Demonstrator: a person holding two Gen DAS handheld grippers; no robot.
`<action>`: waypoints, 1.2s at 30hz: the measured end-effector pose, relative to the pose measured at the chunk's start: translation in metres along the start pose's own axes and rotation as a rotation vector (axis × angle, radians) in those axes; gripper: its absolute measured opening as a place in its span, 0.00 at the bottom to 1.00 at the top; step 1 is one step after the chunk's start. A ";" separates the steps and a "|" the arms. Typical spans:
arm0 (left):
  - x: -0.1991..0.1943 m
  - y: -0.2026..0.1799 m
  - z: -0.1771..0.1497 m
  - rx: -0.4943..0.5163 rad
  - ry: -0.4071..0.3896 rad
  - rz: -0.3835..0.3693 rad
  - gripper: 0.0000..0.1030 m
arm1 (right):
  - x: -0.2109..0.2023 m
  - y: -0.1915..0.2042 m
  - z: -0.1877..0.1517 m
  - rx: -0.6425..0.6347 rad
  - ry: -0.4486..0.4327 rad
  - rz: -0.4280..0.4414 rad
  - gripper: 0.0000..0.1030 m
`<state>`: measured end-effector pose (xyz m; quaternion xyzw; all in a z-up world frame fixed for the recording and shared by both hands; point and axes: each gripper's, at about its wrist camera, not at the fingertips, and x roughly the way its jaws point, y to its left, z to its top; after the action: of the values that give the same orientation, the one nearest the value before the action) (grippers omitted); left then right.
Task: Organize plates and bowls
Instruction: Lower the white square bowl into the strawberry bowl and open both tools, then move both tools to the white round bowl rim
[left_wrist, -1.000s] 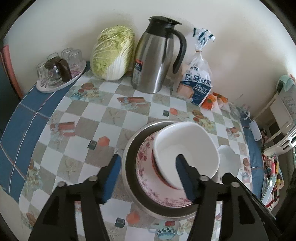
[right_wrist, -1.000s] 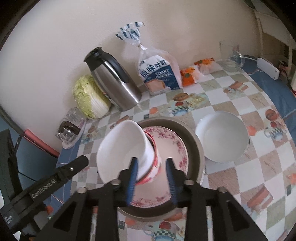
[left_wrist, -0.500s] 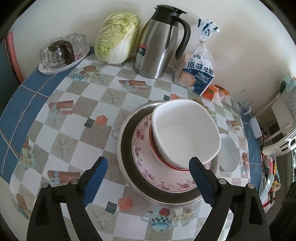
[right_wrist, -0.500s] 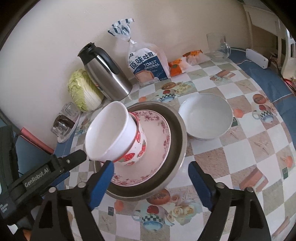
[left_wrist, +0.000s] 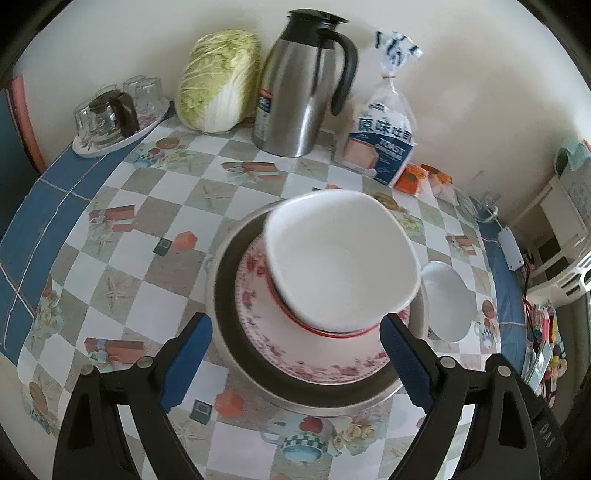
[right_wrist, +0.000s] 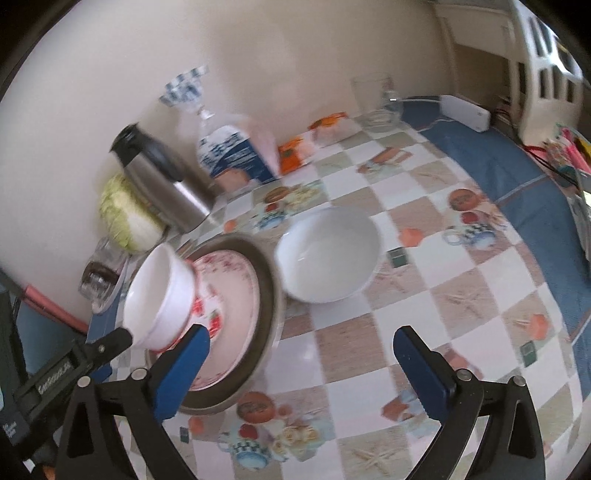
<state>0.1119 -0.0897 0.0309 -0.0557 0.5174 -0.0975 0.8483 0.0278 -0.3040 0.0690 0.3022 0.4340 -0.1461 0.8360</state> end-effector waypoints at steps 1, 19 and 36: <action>0.000 -0.005 -0.001 0.009 -0.002 -0.001 0.90 | -0.002 -0.007 0.002 0.016 -0.005 -0.004 0.98; 0.018 -0.079 -0.027 0.100 0.014 -0.125 0.90 | -0.007 -0.080 0.017 0.144 -0.025 -0.046 0.98; 0.047 -0.138 -0.014 0.192 0.019 -0.189 0.90 | 0.036 -0.110 0.028 0.184 0.007 -0.058 0.98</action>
<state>0.1054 -0.2350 0.0108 -0.0219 0.5064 -0.2265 0.8317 0.0105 -0.4067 0.0104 0.3653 0.4302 -0.2086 0.7987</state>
